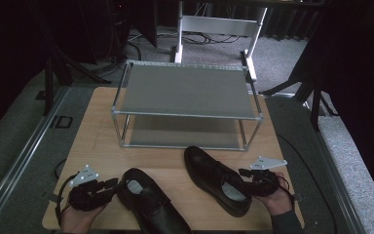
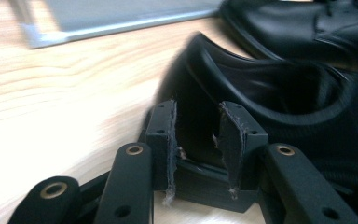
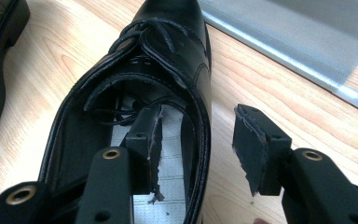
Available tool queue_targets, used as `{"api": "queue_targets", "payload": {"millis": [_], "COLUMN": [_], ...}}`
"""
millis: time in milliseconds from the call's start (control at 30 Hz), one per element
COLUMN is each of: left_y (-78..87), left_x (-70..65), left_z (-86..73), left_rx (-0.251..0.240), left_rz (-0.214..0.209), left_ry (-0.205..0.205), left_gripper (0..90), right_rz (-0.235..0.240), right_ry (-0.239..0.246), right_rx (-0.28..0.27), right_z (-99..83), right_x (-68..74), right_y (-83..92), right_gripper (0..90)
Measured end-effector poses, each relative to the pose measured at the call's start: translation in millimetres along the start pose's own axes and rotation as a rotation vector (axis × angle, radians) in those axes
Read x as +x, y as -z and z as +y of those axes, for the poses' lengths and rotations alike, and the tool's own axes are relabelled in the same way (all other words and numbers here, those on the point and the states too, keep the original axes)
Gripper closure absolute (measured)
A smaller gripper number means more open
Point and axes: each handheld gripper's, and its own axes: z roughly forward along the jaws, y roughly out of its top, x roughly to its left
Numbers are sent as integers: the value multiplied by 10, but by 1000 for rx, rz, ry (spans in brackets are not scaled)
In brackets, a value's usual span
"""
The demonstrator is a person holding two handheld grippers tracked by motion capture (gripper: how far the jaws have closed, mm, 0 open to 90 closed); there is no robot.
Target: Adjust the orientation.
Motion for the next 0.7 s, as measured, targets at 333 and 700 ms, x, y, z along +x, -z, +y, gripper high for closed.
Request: {"api": "queue_targets", "payload": {"millis": [333,700], "left_y": [68,-398], "left_x": [-20,-164], "left_z": [220,470], "left_rx": [-60,93], "left_rz": [3,31], "left_ry": [-60,-215], "left_gripper": [574,647], "right_rz": [1,9], "right_ry": [-11,-23], "right_rx": [-6,-3], "right_z": [-17,-80], "right_x": [-4,-22], "right_y": [-1,-6], "right_gripper": [516,506]}}
